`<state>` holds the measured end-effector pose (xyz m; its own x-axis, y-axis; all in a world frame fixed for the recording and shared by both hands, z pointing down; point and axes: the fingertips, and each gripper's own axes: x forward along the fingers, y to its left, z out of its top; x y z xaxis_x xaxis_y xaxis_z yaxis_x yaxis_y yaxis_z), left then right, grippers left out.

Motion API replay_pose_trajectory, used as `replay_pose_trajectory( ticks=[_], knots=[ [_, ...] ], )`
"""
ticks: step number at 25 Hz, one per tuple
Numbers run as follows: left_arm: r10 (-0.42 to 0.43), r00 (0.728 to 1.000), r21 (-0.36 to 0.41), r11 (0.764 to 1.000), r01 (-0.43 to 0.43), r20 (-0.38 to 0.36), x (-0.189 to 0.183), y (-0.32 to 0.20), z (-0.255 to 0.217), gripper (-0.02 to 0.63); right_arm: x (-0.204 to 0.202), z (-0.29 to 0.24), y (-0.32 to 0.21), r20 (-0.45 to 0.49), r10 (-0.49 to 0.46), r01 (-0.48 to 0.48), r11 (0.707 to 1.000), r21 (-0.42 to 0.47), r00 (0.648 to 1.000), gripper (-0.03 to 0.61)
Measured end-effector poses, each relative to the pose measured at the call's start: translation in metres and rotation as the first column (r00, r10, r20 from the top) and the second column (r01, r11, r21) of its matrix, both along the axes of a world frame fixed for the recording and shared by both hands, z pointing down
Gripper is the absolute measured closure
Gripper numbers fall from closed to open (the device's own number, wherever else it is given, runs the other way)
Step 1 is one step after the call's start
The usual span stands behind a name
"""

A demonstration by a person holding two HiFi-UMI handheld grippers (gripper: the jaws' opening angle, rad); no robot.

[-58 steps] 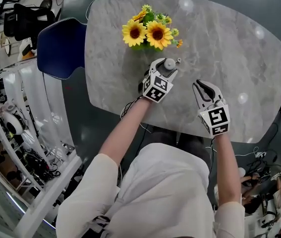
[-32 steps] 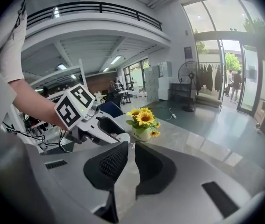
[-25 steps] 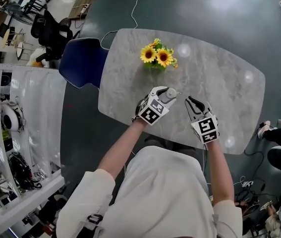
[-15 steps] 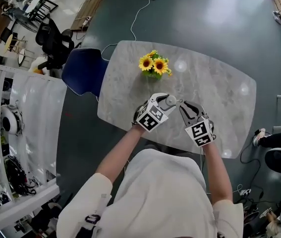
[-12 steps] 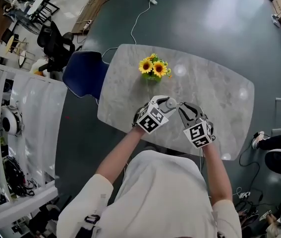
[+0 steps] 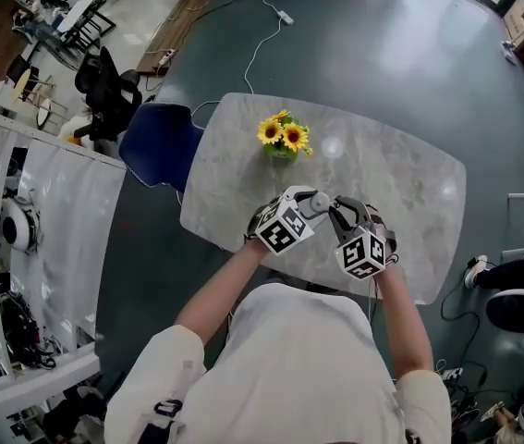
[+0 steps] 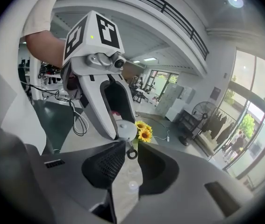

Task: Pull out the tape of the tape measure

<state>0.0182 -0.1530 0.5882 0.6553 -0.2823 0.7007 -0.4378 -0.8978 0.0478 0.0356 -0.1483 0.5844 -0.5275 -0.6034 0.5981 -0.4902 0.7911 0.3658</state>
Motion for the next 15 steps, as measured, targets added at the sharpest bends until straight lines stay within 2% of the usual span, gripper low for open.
replay_pose_trajectory(
  ticks=[2,7,15],
  knots=[
    [0.008,1.000,0.002,1.000,-0.008,0.003,0.001,0.001,0.000,0.397,0.000,0.000,0.000,-0.023,-0.015,0.015,1.000,0.016,1.000,0.494],
    [0.020,1.000,0.007,1.000,-0.020,0.006,0.003,0.002,-0.002,0.397,0.003,-0.002,0.000,-0.042,-0.022,0.023,0.999,0.033,0.999,0.499],
    [0.013,1.000,0.026,1.000,-0.012,-0.006,-0.001,0.000,-0.004,0.397,0.013,-0.004,-0.004,0.020,0.039,-0.038,0.999,-0.015,0.999,0.503]
  ],
)
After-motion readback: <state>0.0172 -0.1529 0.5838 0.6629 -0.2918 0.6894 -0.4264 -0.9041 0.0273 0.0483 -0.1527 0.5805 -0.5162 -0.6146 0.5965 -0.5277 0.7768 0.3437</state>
